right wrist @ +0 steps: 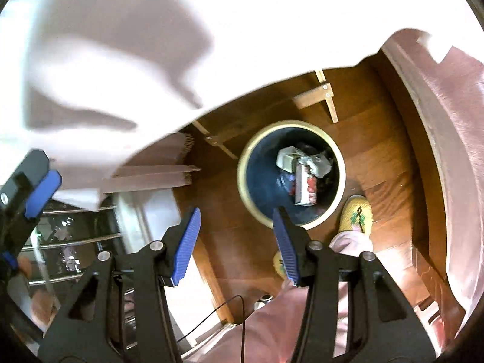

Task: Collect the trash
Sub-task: 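Open both tools to drop the paper bag and milk carton into the bin, then raise both tools back up toward the table items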

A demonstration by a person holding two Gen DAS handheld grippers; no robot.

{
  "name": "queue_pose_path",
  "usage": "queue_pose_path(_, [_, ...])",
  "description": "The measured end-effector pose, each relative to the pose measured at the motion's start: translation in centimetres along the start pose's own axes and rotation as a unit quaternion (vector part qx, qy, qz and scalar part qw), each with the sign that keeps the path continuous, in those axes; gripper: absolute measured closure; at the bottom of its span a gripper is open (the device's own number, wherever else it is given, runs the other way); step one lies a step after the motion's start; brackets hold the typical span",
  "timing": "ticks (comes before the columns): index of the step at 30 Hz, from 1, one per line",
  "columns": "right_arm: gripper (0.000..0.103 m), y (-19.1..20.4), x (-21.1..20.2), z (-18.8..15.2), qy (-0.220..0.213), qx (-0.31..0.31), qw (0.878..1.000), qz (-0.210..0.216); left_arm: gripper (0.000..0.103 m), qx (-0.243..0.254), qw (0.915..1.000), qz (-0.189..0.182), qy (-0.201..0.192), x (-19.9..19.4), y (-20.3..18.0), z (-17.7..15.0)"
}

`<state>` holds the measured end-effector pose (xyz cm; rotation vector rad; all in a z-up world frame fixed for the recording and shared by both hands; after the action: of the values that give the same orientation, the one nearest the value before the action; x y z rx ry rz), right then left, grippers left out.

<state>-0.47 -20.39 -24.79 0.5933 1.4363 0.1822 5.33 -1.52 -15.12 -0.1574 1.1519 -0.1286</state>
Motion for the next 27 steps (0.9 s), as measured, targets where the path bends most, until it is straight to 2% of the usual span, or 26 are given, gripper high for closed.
queue_pose_path(5, [0.056, 3.9, -6.0, -0.7, -0.022, -0.01, 1.0, 0.014, 0.022, 0.024, 0.9989, 0.003, -0.041, -6.9, -0.7, 2.4])
queue_pose_path(11, [0.056, 7.7, -13.1, -0.6, -0.06, -0.031, 0.997, 0.021, 0.022, 0.063, 0.9958, 0.018, -0.064, -14.0, -1.5, 4.4])
queue_pose_path(17, [0.056, 10.9, -19.3, 0.6, -0.107, -0.046, 0.993, 0.023, 0.022, 0.083, 0.9939, 0.039, -0.061, -19.2, -1.8, 6.4])
queue_pose_path(22, [0.056, 12.5, -23.6, 1.8, -0.152, -0.053, 0.987, 0.022, 0.022, 0.084, 0.9935, 0.023, -0.073, -22.4, -1.6, 7.9])
queue_pose_path(27, [0.053, 12.5, -26.5, 3.1, -0.187, -0.046, 0.981, 0.022, 0.022, 0.084, 0.9924, 0.013, -0.09, -24.7, -1.0, 9.0])
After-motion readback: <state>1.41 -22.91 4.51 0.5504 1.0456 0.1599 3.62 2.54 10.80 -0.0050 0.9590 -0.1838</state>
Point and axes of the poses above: each gripper's, at about its wrist camera, not at the fingertips, and x roughly the way its jaws point, y to its left, z to its top, the point moved 4 cm from there along x, roughly the way its jaws point, and after that the axes turned 2 degrees about z, right-handed, at the moved point
